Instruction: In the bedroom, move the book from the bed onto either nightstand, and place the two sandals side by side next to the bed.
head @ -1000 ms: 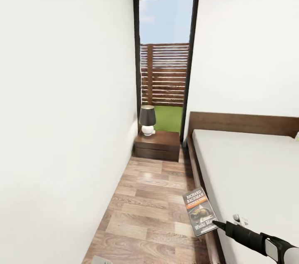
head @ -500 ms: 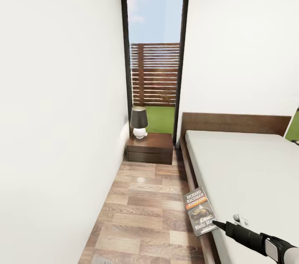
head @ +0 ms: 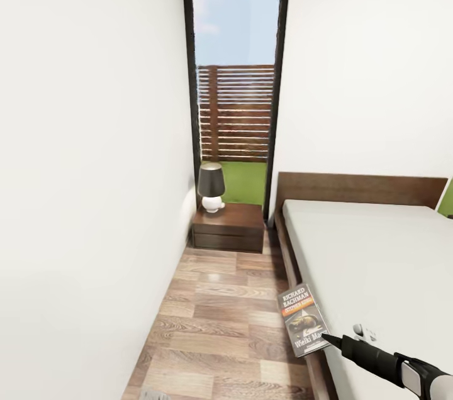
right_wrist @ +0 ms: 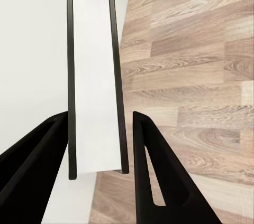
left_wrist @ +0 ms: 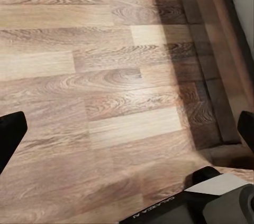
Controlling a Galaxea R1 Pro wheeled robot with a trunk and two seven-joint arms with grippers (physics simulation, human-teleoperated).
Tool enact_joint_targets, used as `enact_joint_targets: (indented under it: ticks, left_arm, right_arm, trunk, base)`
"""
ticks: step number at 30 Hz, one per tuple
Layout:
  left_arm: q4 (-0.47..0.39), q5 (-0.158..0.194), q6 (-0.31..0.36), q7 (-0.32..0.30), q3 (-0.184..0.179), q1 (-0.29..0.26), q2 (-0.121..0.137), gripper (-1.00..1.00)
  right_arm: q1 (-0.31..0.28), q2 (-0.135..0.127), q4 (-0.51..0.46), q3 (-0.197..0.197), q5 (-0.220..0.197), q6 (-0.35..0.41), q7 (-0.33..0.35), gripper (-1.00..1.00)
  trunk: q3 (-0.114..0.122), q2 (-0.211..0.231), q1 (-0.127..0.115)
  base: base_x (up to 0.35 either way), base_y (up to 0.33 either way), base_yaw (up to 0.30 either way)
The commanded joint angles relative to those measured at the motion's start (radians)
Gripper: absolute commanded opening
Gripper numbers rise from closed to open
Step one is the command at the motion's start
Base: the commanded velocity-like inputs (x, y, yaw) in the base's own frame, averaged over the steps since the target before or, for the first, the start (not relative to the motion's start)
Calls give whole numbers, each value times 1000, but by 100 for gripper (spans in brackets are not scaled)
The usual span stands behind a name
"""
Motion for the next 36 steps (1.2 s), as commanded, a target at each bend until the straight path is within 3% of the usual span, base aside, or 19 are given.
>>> enact_joint_targets:
  ticks: [1,16,36]
  left_arm:
    - [1,-10,-5,-2,8,0,0,100]
    - [1,-10,-5,-2,8,0,0,100]
    - [1,-10,-5,-2,8,0,0,100]
  right_arm:
    - [-1,0,3,4,-11,10,5,-100]
    - [-1,0,3,4,-11,10,7,-100]
    - [-1,0,3,4,-11,10,6,-100]
  trunk:
    - [0,-1,0]
    - [0,-1,0]
    - [0,-1,0]
  base:
    - [2,246,0]
    - [0,87,-18]
    - [28,8,-268]
